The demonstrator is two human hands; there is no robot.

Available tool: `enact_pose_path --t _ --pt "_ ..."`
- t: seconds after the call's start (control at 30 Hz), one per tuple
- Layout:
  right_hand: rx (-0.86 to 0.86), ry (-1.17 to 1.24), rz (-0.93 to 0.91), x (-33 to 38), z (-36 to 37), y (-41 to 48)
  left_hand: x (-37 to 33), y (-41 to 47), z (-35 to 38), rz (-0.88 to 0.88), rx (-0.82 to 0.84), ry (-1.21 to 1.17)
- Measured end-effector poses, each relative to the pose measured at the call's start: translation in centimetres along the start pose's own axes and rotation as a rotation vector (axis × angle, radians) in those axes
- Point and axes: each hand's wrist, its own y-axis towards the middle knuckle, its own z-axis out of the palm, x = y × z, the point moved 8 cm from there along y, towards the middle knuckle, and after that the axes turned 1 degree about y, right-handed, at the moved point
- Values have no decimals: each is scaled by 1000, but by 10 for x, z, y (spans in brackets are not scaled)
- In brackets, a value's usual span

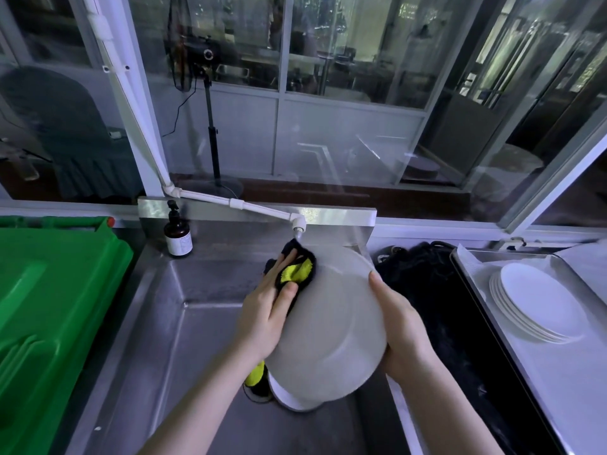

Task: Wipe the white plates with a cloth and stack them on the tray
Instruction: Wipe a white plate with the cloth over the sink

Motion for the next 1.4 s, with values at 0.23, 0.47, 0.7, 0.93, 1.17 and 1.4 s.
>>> enact_pose_path --t 0.23,0.47,0.7,0.93,1.17,1.4 --pt "-118 227 -64 3 -18 7 24 -46 0 -154 -64 -45" --pt "-141 254 -119 14 -18 14 15 -28 -6 -19 -74 -42" --pt "-244 384 -83 1 -7 22 -23 -63 35 256 11 134" --pt "-305 395 -138 6 -19 20 -4 -54 15 125 -45 63" --pt "-192 418 77 -29 10 12 -43 -45 47 307 86 220" --pt "-181 433 39 -25 11 14 -34 -50 38 287 111 210"
